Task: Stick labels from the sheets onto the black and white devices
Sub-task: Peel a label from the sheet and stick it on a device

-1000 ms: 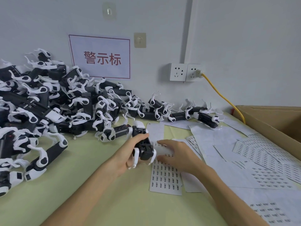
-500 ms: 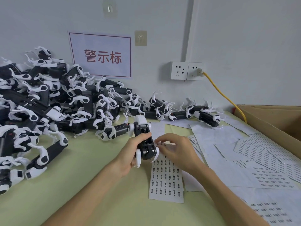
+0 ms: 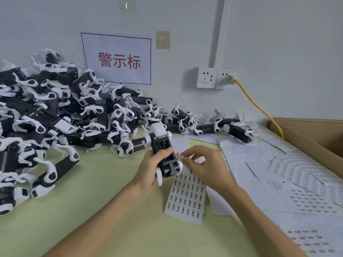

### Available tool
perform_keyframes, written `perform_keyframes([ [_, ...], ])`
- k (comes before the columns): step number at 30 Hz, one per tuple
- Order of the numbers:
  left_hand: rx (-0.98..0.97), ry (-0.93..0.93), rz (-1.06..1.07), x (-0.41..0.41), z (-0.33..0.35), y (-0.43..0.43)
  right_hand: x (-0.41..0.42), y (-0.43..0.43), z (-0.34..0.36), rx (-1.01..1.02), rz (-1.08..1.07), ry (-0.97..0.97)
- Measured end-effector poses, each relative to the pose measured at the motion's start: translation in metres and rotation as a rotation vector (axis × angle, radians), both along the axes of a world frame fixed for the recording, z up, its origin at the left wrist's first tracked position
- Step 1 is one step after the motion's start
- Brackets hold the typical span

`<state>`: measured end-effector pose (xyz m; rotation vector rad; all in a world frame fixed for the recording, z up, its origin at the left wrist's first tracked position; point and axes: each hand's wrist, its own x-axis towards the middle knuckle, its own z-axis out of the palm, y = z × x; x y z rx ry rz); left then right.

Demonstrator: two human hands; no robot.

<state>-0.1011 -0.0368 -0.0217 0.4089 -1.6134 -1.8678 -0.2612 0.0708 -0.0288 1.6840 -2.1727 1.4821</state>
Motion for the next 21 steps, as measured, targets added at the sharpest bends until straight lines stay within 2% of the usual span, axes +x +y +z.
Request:
perform_keyframes([
  [5,-0.063,-0.020,-0.139,0.003,0.001,0.004,0.002,0.004,0.001,-0.006,0.018,0.090],
  [9,-0.197,-0.067,-0.171,0.005,0.001,0.007,0.001,0.008,0.002,0.003,0.065,0.146],
  [14,-0.115,-0.047,-0.255,0.003,-0.002,0.012,0.000,0.008,0.001,-0.016,0.029,0.211],
  [18,-0.121,-0.063,-0.264,0.002,-0.002,0.014,-0.001,0.008,0.002,0.000,-0.021,0.155],
  [21,-0.113,-0.076,-0.247,0.002,-0.002,0.011,-0.002,0.011,0.004,0.026,0.021,0.134],
])
